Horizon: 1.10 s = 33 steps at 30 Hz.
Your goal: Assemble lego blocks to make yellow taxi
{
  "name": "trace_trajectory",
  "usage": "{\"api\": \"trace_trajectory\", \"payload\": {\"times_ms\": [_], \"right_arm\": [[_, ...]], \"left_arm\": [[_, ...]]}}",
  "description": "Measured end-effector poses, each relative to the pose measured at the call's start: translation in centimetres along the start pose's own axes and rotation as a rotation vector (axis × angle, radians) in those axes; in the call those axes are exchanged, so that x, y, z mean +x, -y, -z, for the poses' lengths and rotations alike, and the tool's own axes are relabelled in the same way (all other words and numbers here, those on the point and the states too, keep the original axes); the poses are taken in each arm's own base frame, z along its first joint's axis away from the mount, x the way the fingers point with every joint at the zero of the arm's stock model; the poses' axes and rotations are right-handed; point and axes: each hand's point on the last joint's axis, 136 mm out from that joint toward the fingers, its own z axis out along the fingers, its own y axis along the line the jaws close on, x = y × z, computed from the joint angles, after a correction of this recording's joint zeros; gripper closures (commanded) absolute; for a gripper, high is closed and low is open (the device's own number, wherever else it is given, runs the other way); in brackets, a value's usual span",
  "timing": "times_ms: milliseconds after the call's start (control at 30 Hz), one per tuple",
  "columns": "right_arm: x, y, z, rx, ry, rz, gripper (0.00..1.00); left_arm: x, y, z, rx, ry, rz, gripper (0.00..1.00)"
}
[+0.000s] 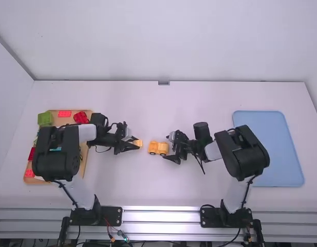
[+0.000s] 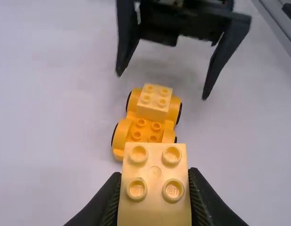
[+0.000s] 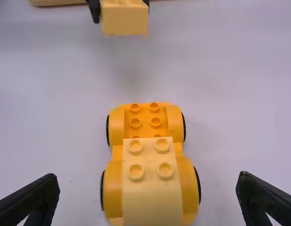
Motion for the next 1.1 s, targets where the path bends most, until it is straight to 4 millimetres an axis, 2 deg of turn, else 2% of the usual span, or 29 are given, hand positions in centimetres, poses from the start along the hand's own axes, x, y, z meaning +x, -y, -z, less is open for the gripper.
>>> {"api": "trace_trajectory", "payload": {"times_ms": [233,433,567,667,833,967,1100], "right_arm": [[-0.2,0.6,-1.4,-0.071,0.052,0.013,0.01],[-0.2,-0.3,-3.2,-0.087,0.015,0.04,0.01],[-0.1,-1.0,-4.2,-0.09,-0.015,0.055,0.01],[0.1,-0.9,-4.5,-0.076,-0.036,0.064,0.01],[0.5,-0.6,-4.5,-0.055,-0.057,0.059,0.01],[0.7,-0.3,-4.5,-0.04,-0.069,0.06,0.0],[0.8,-0.1,-4.4,-0.032,-0.077,0.062,0.09]], "left_arm": [[-0.4,-0.3,-1.4,0.008,-0.038,-0.051,0.98],[-0.5,-0.1,-2.7,0.025,-0.071,-0.07,0.98],[-0.5,-0.8,-3.8,0.005,-0.108,-0.108,0.98],[-0.7,-1.4,-4.7,-0.017,-0.129,-0.14,0.98],[-0.1,-0.7,-6.0,-0.017,-0.171,-0.114,0.98],[0.1,-0.7,-6.1,-0.021,-0.183,-0.087,0.98],[0.2,-0.8,-6.1,-0.029,-0.19,-0.074,0.98]]}}
